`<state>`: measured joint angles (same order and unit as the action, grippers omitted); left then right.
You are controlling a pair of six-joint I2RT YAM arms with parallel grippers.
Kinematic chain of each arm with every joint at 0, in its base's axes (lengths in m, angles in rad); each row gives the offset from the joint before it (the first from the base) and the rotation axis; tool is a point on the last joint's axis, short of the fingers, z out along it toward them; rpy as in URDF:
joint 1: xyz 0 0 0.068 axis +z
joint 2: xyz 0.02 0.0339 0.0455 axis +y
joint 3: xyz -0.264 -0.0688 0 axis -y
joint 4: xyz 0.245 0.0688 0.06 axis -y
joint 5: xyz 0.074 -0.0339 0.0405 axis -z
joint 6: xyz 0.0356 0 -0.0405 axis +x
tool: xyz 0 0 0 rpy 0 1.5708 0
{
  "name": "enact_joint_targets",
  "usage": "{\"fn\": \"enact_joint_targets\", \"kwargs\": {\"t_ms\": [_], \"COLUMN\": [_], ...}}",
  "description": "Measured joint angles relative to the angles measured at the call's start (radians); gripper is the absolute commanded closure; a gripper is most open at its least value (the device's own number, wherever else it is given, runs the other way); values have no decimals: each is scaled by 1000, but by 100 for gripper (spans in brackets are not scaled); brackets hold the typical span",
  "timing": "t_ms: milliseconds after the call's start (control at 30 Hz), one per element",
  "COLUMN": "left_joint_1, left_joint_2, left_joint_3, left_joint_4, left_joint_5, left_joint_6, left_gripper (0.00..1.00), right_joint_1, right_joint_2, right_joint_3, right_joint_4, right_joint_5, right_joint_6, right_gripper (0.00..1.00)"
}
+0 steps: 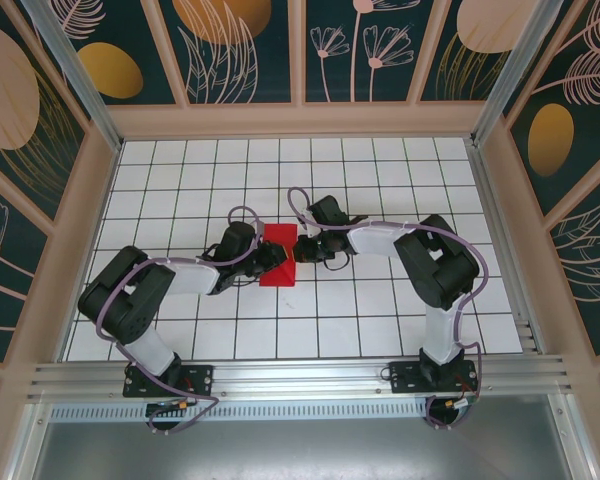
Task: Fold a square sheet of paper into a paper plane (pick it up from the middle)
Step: Fold the triangle a second time at the center of the table.
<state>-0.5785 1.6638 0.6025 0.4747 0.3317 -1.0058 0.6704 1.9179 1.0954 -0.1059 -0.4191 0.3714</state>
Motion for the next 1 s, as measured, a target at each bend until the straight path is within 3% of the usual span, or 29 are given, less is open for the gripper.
{"fn": "enact_joint_targets", "kwargs": {"t_ms": [1000], "left_joint_1": [0], "left_joint_2": [58], "left_joint_3": [21], "left_joint_4": [-26], "left_joint_5": [-19], "left_joint_6": [16], "left_gripper": [82], "right_joint_1": [0], "right_joint_2": [32], "right_joint_3": [30], "right_joint_4": [-9], "right_joint_5": [11], "right_joint_6": [0], "right_gripper": [92]}}
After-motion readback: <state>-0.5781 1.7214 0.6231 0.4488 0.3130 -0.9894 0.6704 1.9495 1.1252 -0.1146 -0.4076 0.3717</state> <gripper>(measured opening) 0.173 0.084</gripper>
